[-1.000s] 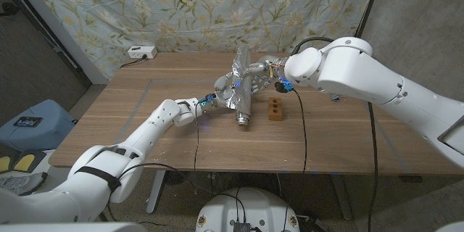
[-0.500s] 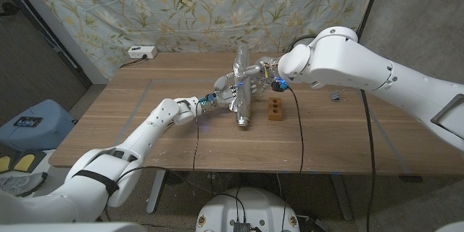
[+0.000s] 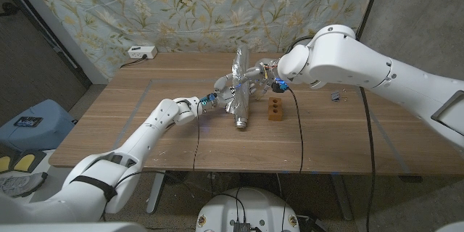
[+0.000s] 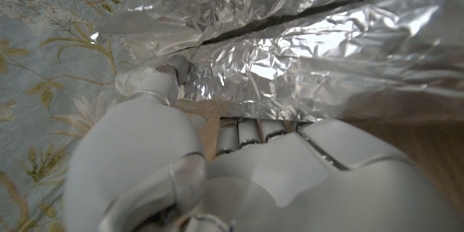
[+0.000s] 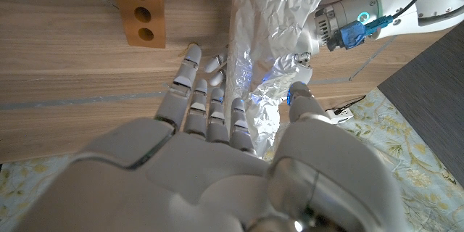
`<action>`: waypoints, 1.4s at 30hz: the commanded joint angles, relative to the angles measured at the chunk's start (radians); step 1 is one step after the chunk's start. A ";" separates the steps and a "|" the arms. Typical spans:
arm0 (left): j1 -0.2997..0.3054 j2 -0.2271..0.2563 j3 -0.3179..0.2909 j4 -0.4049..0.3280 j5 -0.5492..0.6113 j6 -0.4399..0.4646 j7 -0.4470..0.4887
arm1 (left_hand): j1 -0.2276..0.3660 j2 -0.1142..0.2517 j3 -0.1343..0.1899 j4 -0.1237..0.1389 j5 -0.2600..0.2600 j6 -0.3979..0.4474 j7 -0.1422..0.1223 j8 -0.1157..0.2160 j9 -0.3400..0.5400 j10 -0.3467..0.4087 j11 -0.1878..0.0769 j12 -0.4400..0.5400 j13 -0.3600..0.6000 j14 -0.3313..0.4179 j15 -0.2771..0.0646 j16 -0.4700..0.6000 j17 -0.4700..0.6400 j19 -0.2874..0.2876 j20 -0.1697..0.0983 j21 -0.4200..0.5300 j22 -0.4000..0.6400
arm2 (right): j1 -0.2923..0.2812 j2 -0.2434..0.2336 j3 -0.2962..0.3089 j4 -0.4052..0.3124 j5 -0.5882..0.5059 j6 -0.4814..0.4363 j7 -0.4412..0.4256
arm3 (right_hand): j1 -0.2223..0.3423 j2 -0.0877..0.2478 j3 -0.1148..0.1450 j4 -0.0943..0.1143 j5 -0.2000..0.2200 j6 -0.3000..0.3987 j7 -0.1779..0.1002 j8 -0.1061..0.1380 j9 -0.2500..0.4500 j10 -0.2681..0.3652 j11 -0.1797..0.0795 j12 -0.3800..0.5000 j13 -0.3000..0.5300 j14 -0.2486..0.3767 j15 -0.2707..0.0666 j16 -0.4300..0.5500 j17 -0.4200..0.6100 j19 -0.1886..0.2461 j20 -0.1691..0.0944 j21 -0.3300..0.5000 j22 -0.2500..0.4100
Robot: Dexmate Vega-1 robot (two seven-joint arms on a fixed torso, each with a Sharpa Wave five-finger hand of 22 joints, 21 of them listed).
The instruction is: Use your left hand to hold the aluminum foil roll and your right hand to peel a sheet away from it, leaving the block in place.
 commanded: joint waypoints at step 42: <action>0.160 0.100 -0.013 -0.463 -0.167 -0.081 0.617 | 0.067 -0.021 0.042 0.002 0.099 0.131 -0.057 0.168 0.098 0.043 -0.030 0.044 0.054 0.039 -0.024 0.000 0.038 0.020 -0.013 0.016 0.001 | 0.071 0.045 -0.036 0.112 0.209 -0.002 -0.117 | 0.108 0.010 -0.075 0.010 -0.001 -0.037 0.076 0.009 0.004 -0.024 0.002 0.004 0.000 -0.017 0.003 0.003 0.012 0.003 0.005 0.000 0.007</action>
